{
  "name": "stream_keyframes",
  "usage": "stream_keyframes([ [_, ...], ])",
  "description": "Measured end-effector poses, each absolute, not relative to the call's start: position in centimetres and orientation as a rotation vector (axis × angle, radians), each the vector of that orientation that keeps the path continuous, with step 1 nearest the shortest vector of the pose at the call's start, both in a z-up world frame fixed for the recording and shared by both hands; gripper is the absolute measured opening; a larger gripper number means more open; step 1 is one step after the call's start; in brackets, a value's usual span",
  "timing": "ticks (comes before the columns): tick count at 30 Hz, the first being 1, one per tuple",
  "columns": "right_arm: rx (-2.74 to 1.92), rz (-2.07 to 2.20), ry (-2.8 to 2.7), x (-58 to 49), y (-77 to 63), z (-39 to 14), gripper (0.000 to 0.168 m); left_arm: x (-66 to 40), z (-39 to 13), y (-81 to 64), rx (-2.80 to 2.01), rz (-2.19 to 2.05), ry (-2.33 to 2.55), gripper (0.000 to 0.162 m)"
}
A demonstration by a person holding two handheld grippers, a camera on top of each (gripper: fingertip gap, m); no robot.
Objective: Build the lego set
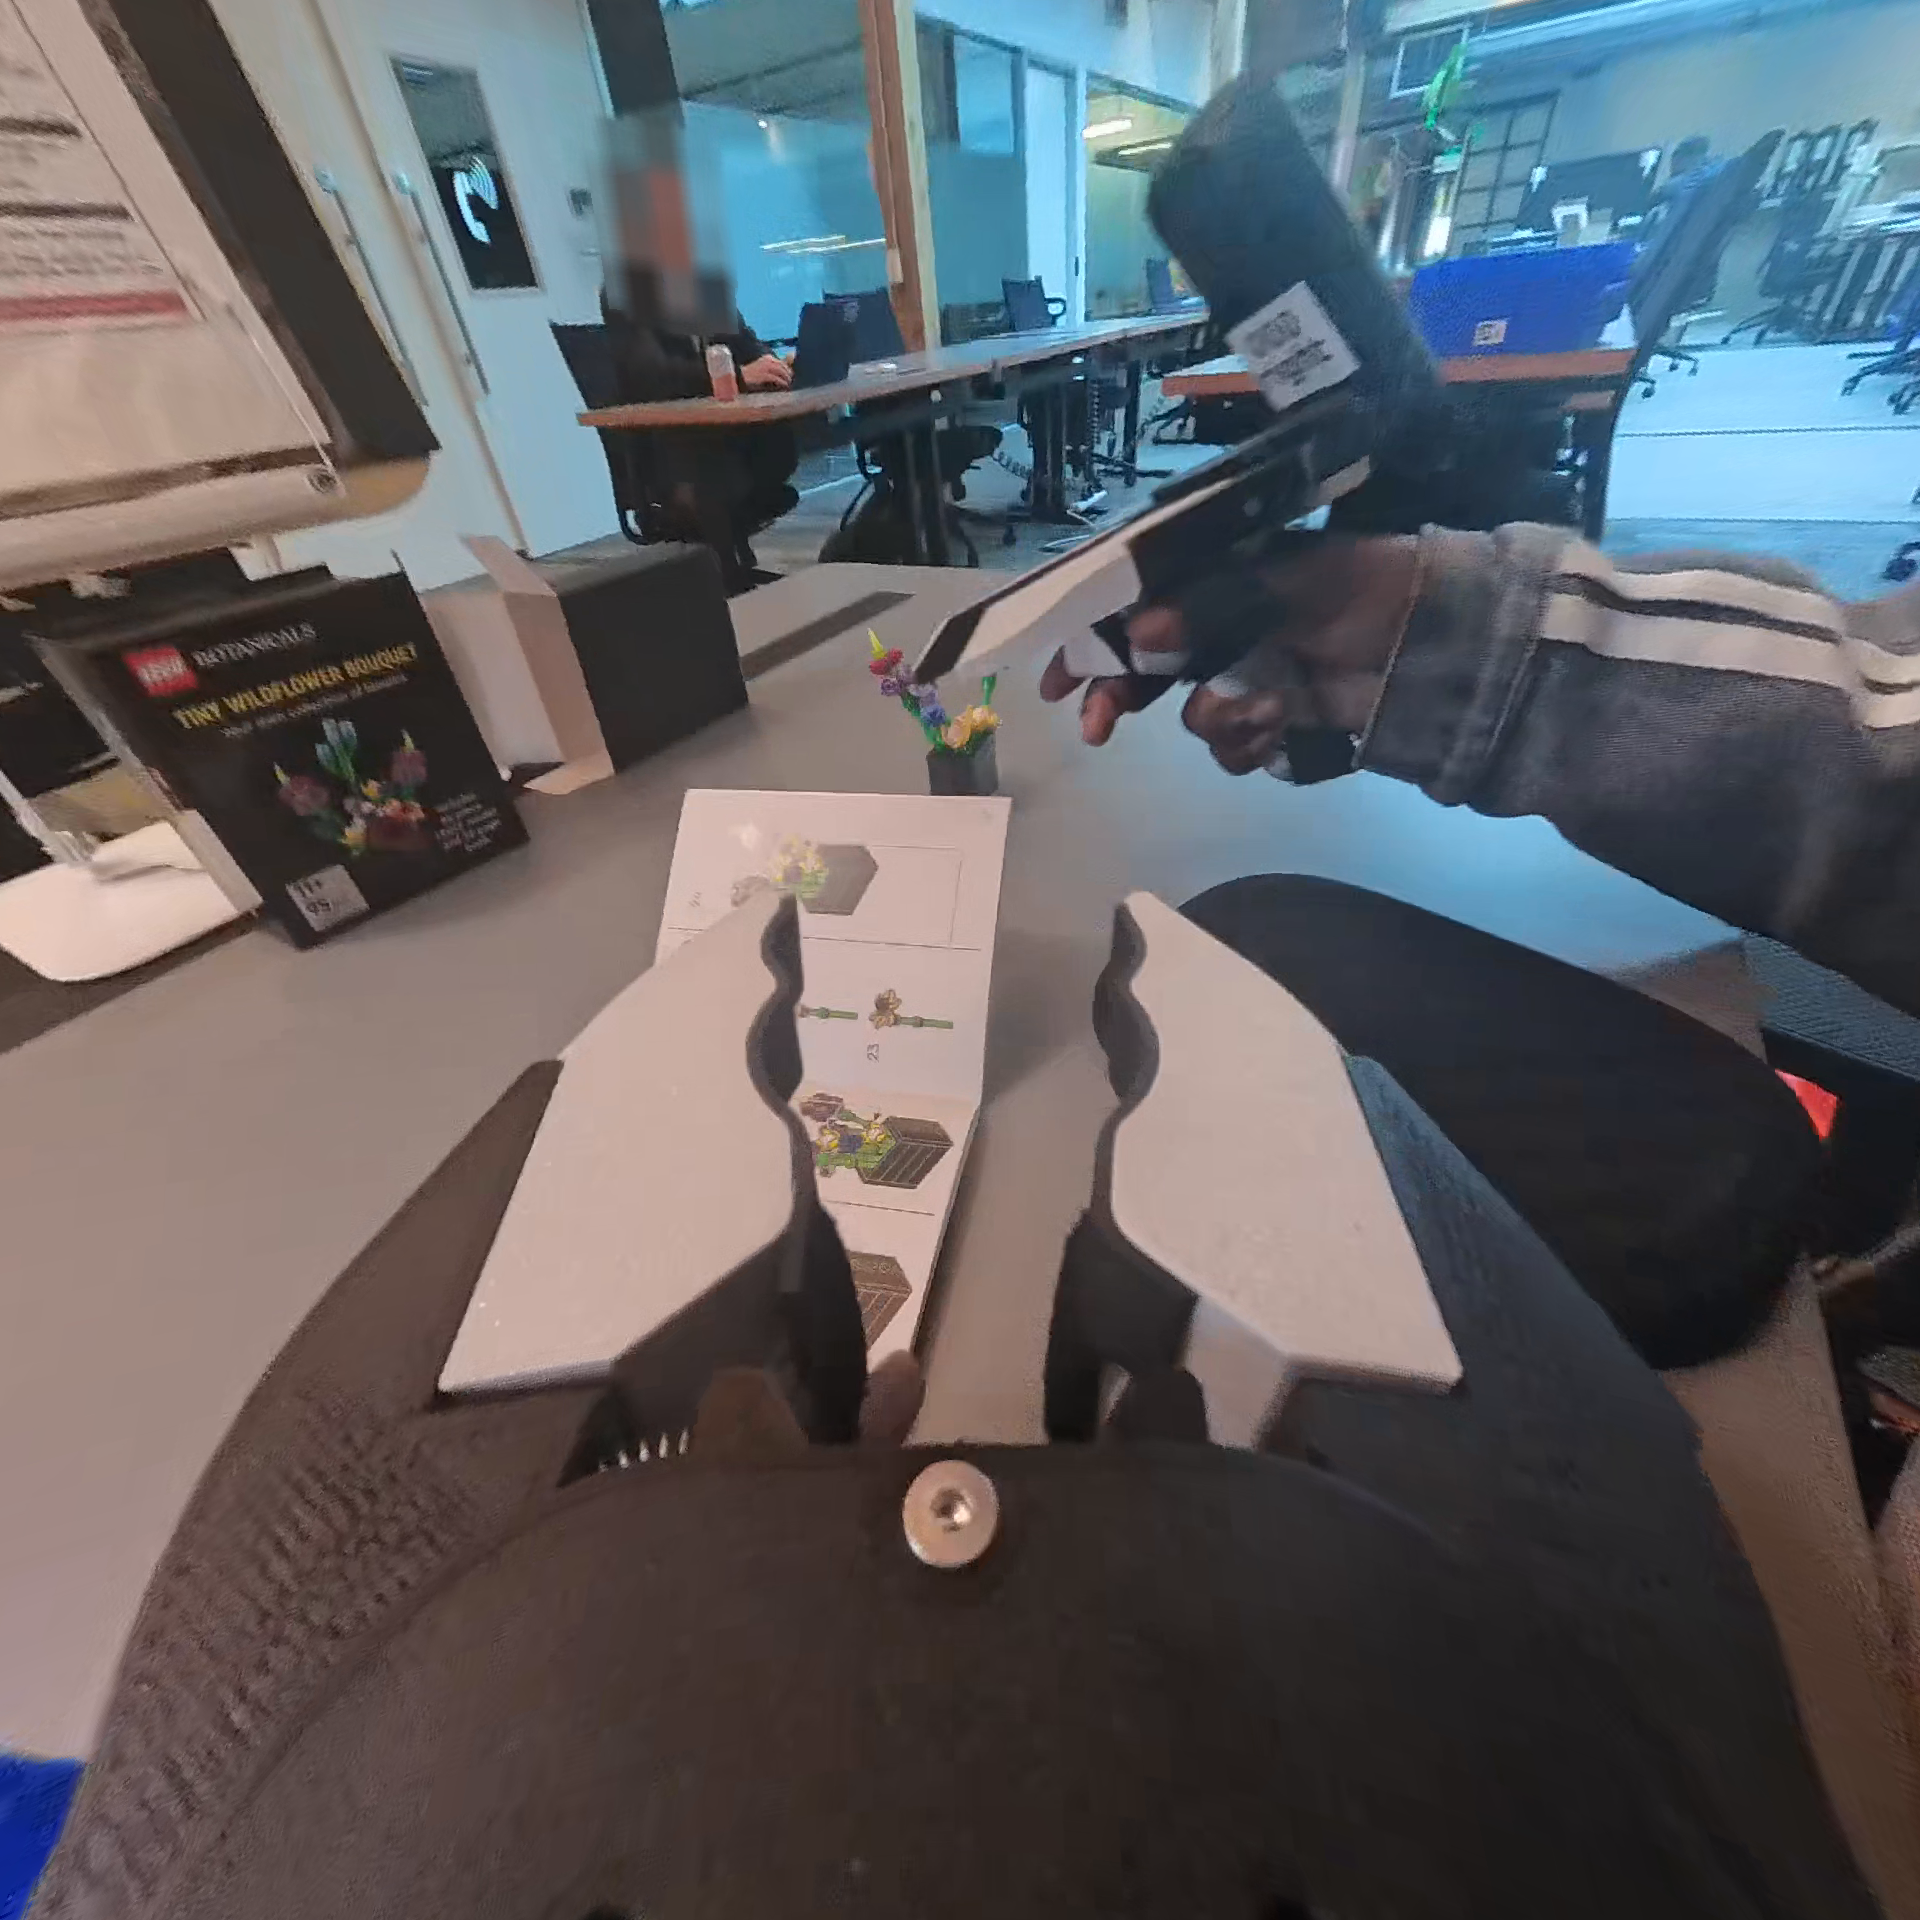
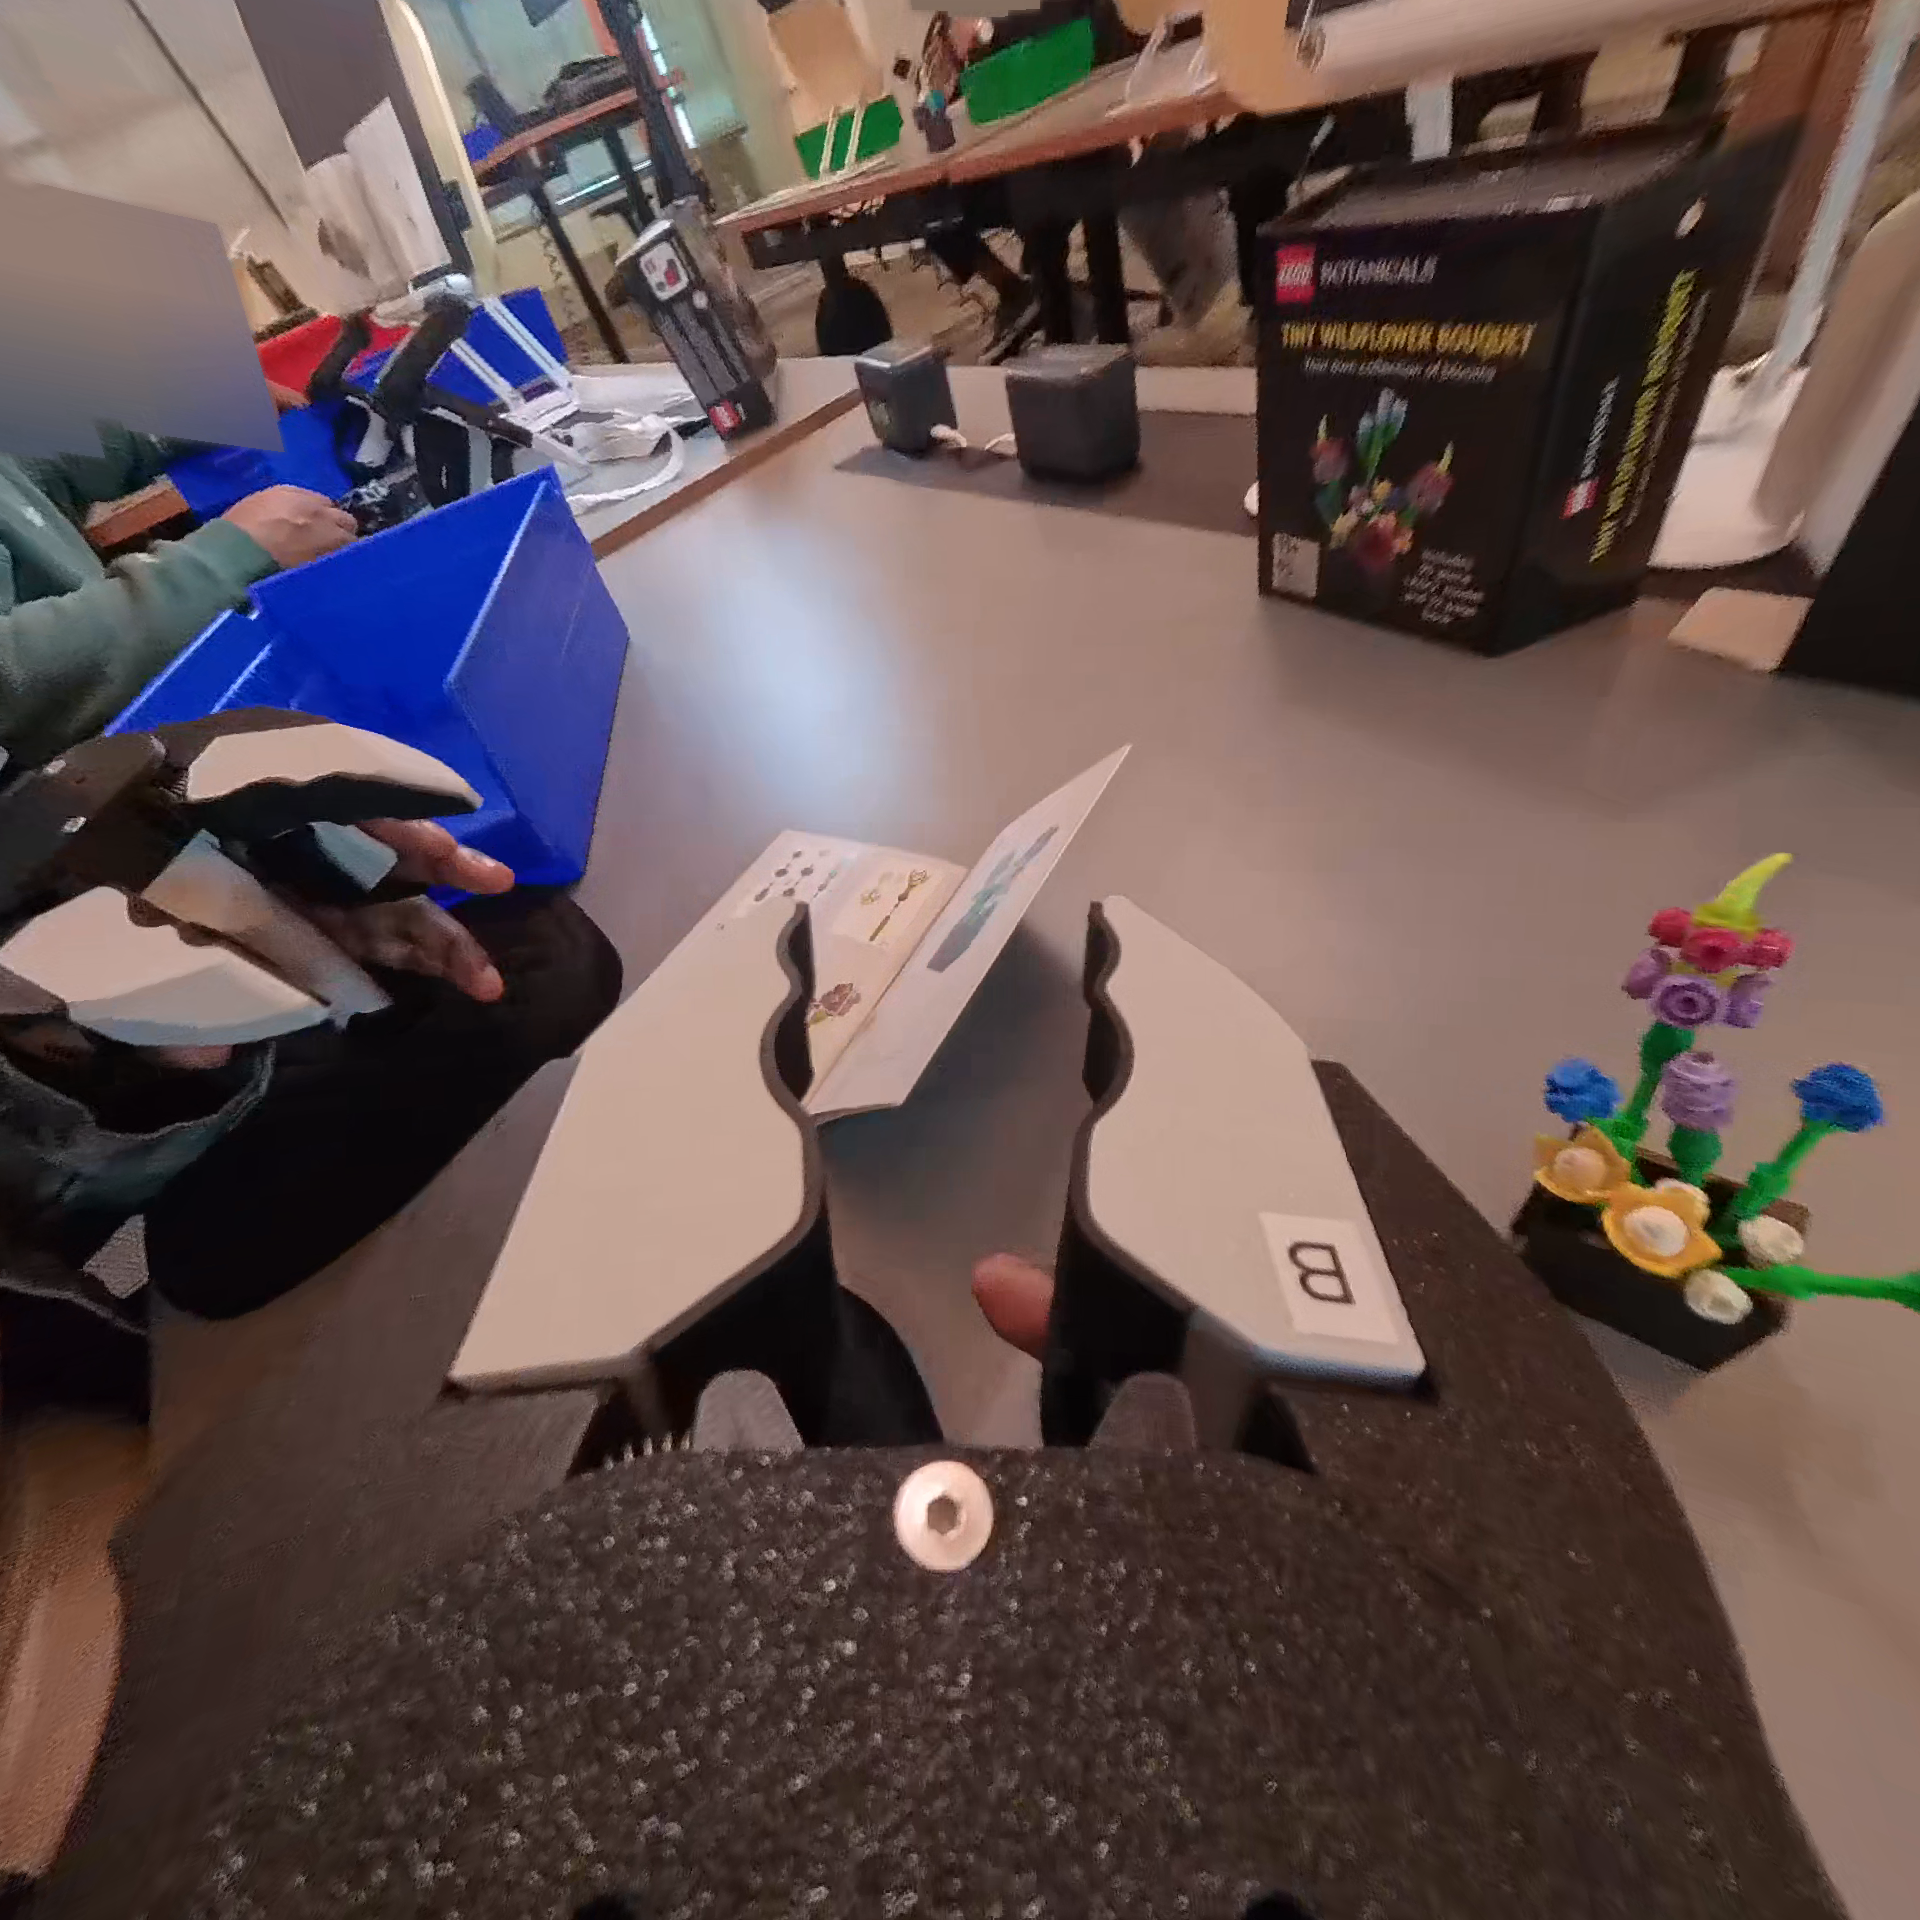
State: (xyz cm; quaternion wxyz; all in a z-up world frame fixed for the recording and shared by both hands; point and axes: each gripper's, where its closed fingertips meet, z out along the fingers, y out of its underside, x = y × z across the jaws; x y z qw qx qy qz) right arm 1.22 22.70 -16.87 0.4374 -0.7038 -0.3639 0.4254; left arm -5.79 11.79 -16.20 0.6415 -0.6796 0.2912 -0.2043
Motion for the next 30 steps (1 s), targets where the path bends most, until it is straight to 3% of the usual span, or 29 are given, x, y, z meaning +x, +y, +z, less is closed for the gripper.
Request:
stream_keyframes([
  [6,-1.812,1.346,-0.810,-0.4,24.0,-18.4,0.028,-6.3,-17.1,13.2,-1.591,-0.457,0.632,0.056],
  [19,-1.881,1.632,-0.669,-1.9,23.8,-20.1,0.020,-7.0,-16.7,13.3,-1.565,-0.627,0.563,0.050],
  [30,-1.804,1.581,-0.708,-2.1,23.4,-19.5,0.027,-6.7,-16.9,13.2,-1.570,-0.607,0.588,0.050],
])
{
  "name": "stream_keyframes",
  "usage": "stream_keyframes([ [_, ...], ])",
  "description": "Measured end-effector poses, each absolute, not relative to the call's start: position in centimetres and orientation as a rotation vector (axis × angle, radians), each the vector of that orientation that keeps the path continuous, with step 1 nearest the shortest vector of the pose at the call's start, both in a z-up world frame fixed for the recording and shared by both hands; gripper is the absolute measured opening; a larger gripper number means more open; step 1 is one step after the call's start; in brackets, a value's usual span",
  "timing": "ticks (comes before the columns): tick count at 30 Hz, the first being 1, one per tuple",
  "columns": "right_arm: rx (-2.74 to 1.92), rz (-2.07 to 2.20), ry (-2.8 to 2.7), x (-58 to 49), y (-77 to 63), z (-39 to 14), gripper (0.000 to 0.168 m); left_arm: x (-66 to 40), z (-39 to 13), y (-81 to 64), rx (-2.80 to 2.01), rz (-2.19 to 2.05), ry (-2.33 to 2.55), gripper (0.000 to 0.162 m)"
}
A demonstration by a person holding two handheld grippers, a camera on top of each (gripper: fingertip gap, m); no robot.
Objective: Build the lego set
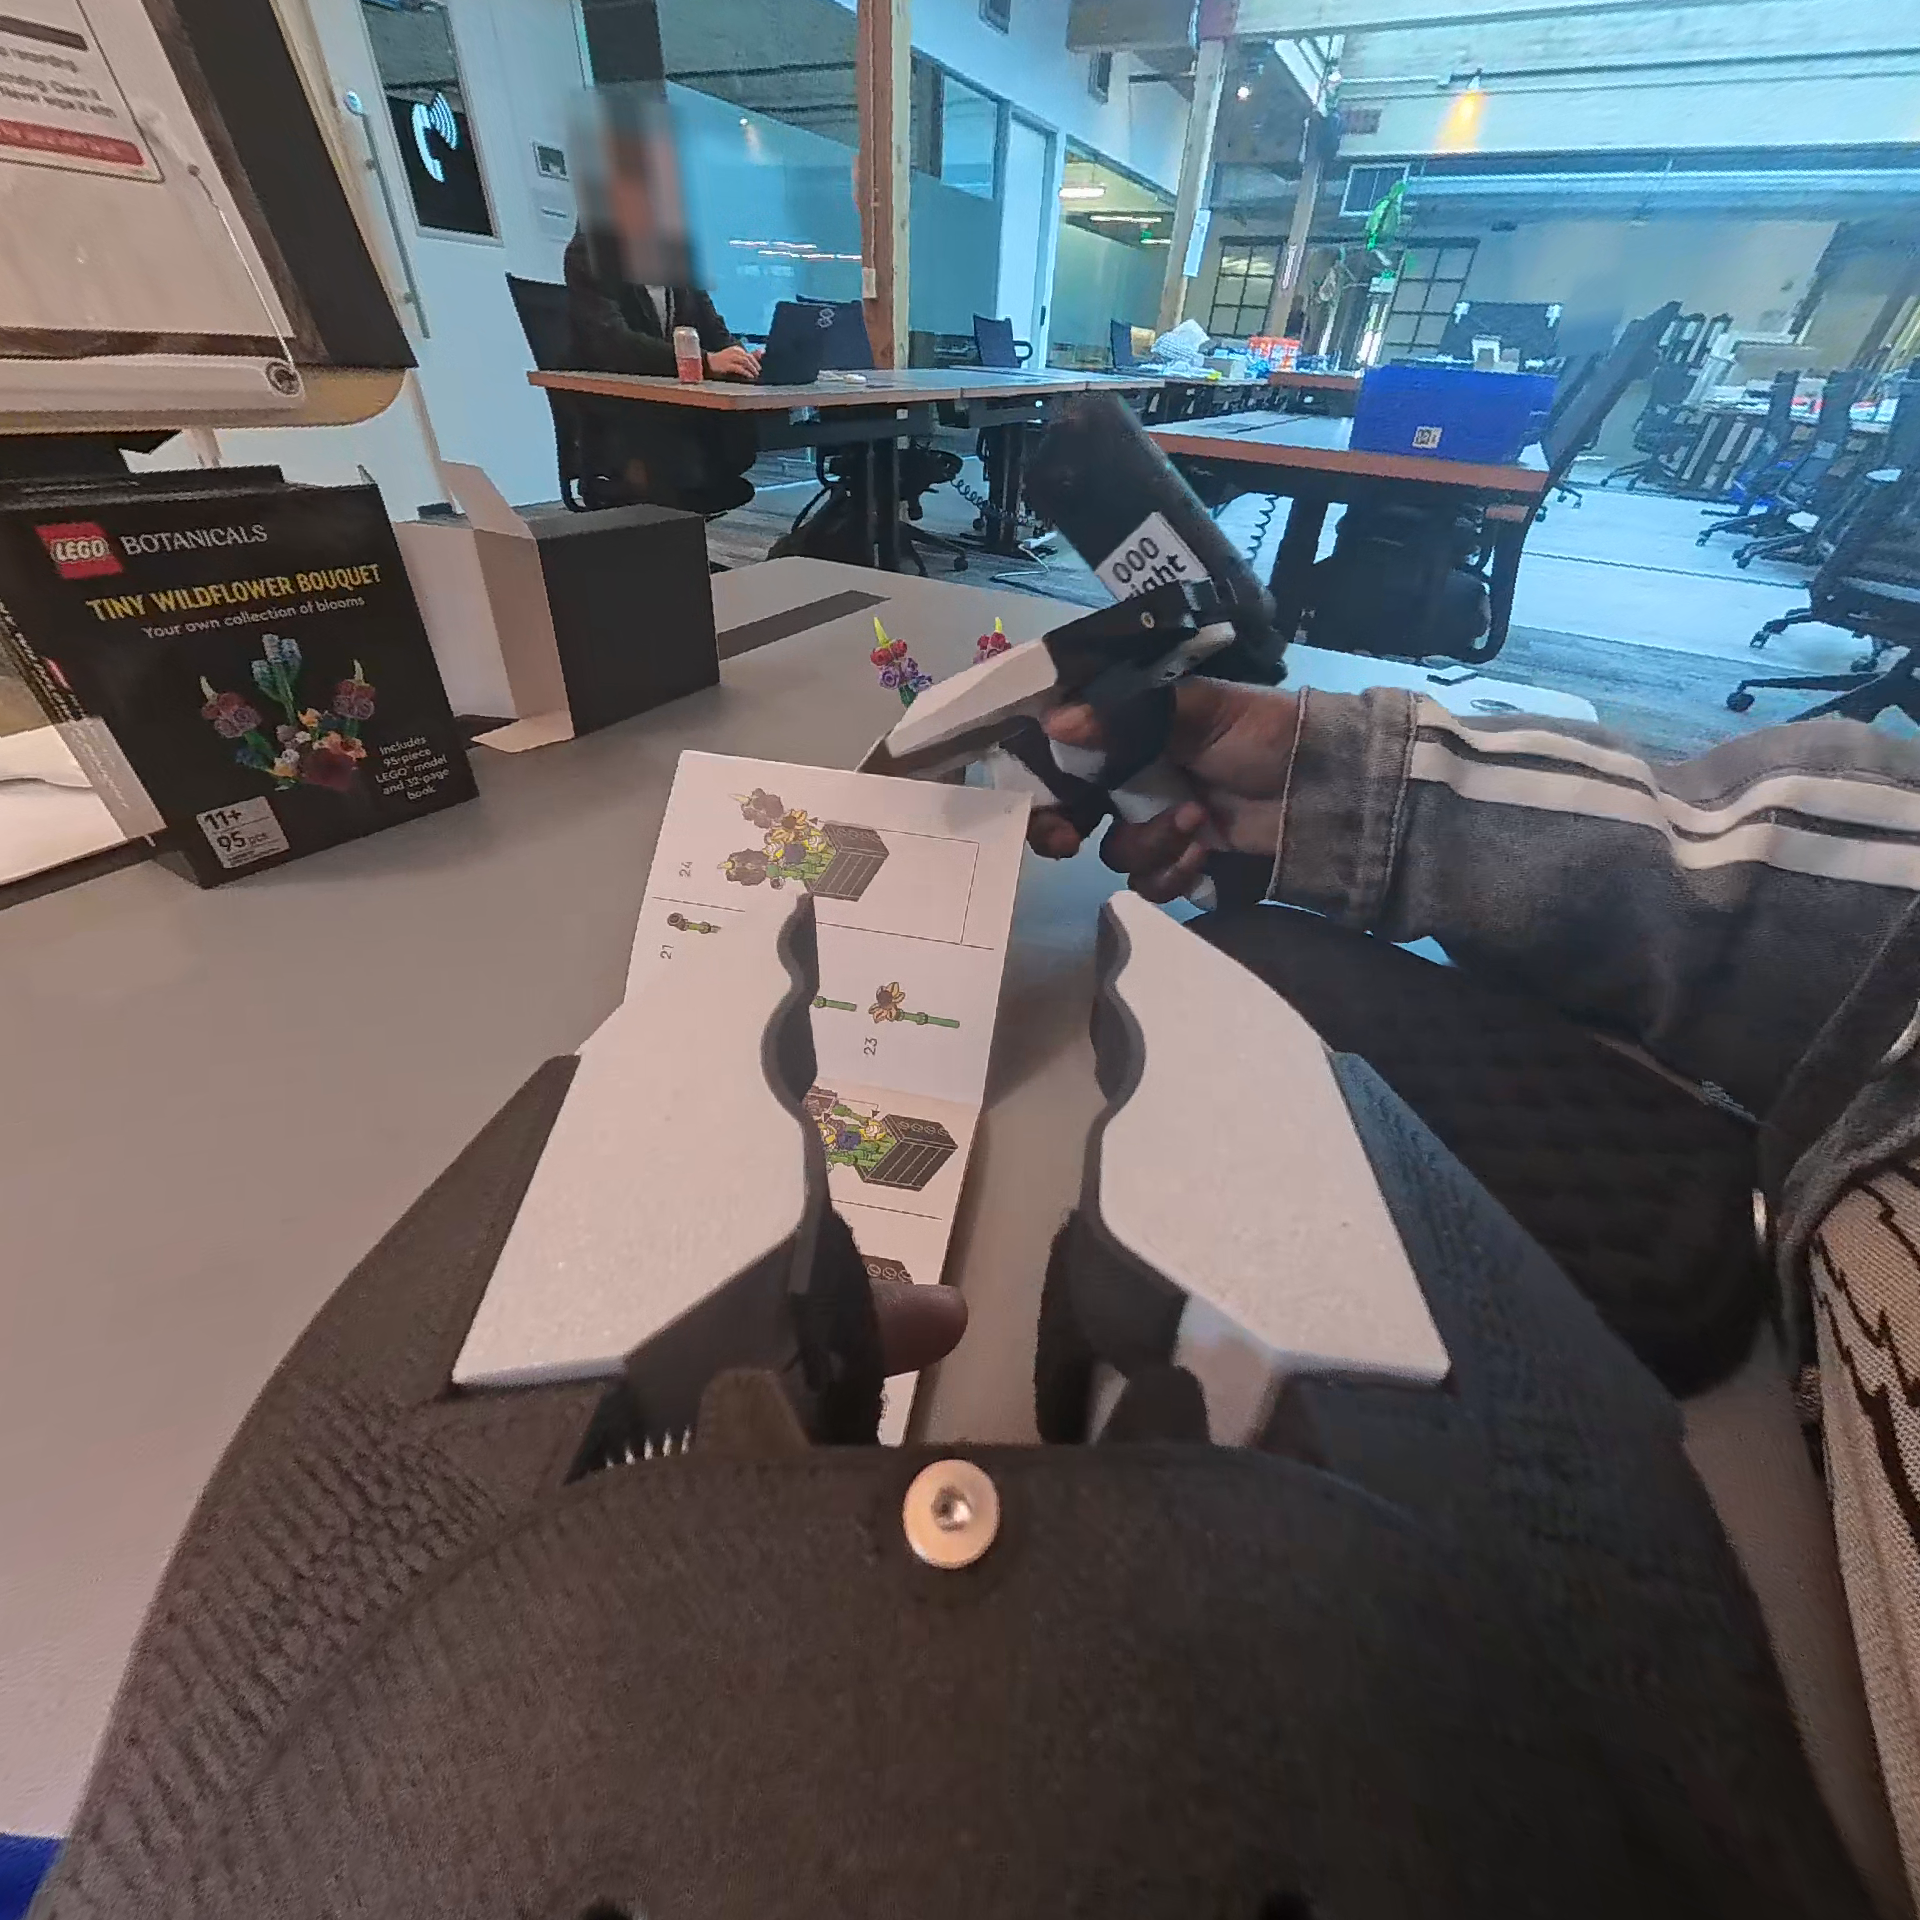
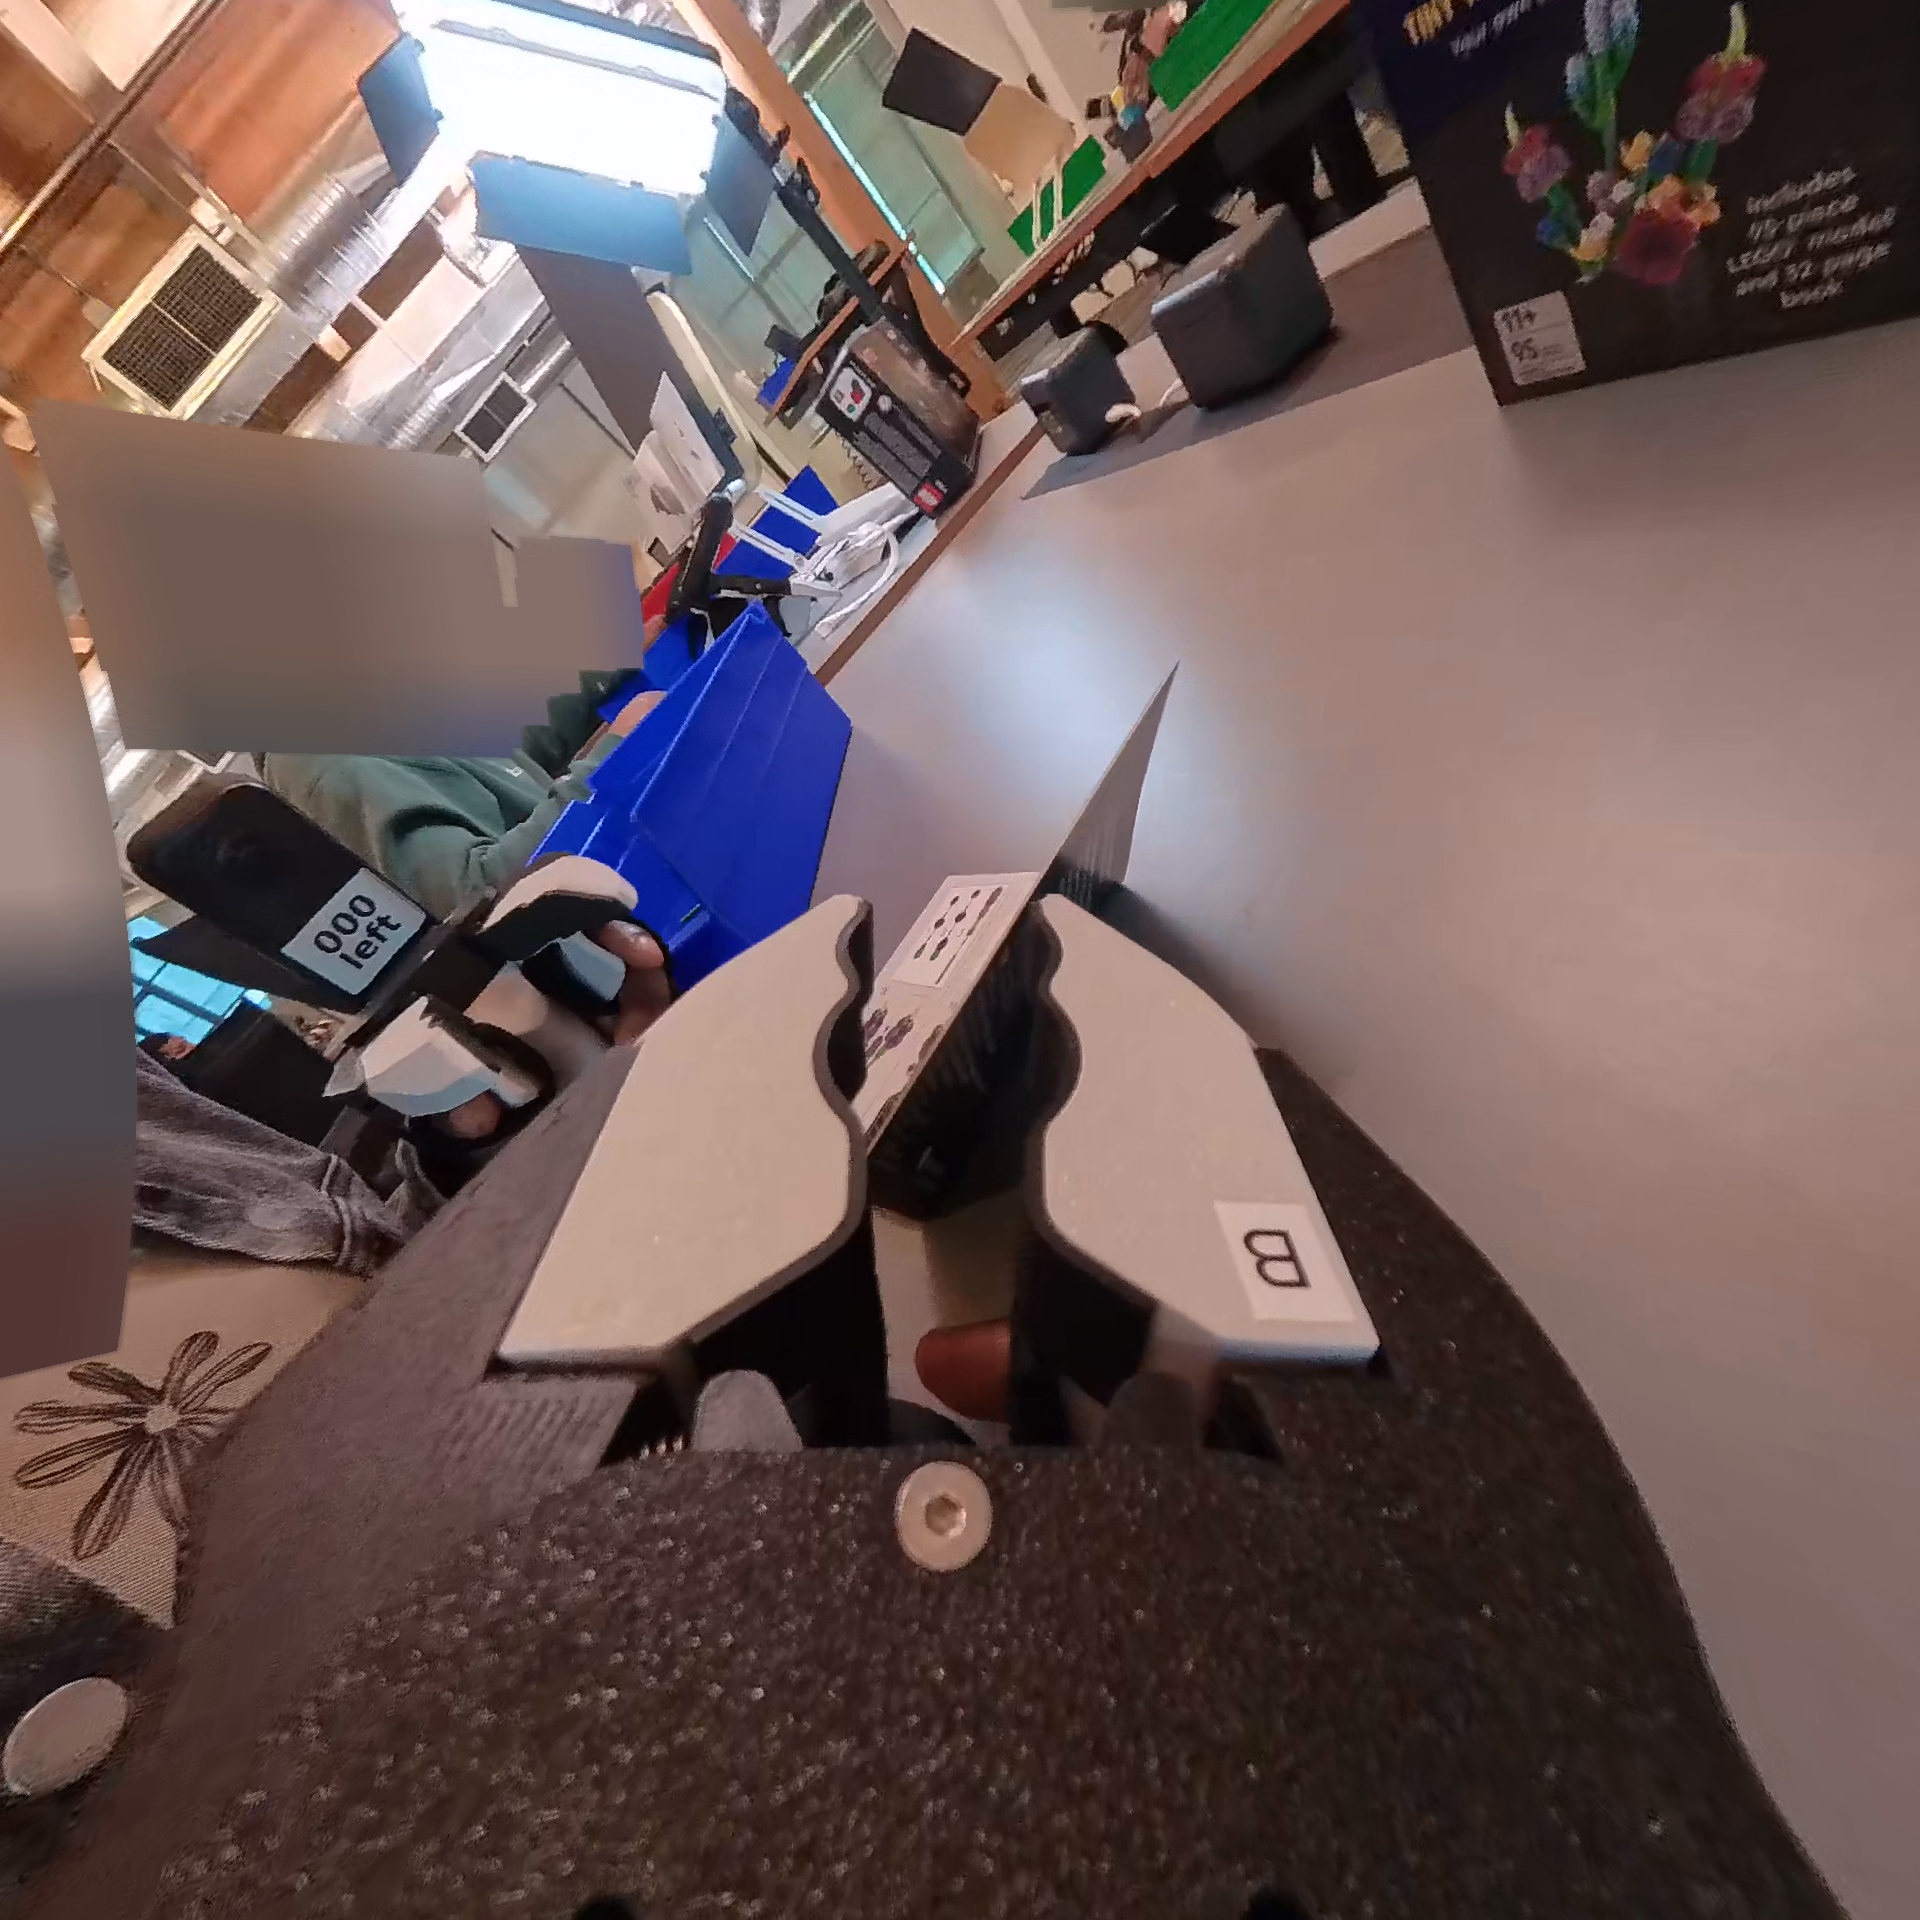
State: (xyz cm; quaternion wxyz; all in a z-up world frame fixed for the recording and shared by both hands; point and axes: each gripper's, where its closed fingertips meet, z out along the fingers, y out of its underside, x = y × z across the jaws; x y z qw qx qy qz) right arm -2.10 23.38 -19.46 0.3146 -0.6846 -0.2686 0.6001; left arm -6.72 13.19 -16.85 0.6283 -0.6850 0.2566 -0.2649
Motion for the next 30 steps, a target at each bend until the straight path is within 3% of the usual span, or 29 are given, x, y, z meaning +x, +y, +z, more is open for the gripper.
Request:
stream_keyframes([
  [4,-1.749,1.470,-0.688,-1.5,24.2,-19.0,0.030,-6.9,-16.9,13.4,-1.579,-0.610,0.570,0.050],
  [12,-1.572,1.176,-0.633,-0.1,25.1,-17.3,0.052,-6.9,-16.8,13.4,-1.572,-0.616,0.566,0.050],
  [17,-1.391,0.912,-0.560,1.9,25.5,-15.0,0.081,-6.3,-16.6,12.7,-1.540,-0.608,0.627,0.051],
  [20,-1.244,0.767,-0.544,2.9,25.0,-13.1,0.091,-5.1,-14.3,11.2,-1.440,-0.670,0.644,0.069],
  [24,-1.108,0.760,-0.495,3.8,23.9,-11.0,0.086,-4.5,-10.6,8.5,-1.375,-0.804,0.618,0.121],
  [27,-1.067,0.785,-0.510,3.5,23.3,-10.6,0.093,-6.9,-7.7,6.3,-1.370,-0.815,0.575,0.125],
  [30,-1.032,0.773,-0.546,3.0,22.8,-10.4,0.095,-11.4,-5.1,4.0,-1.420,-0.727,0.552,0.110],
])
